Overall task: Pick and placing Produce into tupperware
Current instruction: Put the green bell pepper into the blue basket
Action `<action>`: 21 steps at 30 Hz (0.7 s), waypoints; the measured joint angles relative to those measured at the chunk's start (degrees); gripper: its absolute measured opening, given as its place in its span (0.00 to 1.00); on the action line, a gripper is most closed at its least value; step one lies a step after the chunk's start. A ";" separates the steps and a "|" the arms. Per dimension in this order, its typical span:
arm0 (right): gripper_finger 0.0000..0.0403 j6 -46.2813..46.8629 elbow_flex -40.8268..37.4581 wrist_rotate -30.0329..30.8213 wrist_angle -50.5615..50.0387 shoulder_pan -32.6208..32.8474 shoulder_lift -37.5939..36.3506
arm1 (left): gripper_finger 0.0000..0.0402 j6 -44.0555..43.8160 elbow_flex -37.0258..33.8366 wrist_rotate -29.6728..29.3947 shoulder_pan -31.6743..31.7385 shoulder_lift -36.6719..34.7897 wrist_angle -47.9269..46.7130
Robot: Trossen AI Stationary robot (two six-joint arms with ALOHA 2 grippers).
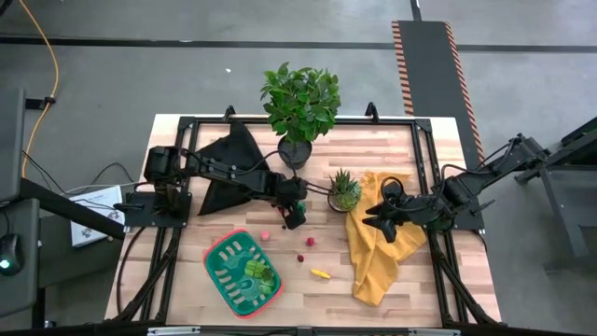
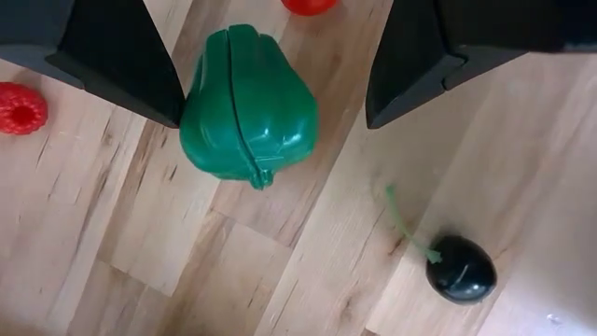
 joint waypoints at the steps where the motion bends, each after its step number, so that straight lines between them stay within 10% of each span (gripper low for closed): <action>1: 0.47 0.00 0.00 0.02 0.00 0.00 0.00 | 0.80 0.00 0.00 0.00 0.00 0.00 0.02; 21: 0.47 0.00 0.00 0.50 0.02 0.00 0.00 | 0.74 -0.60 0.00 0.17 0.00 0.28 0.42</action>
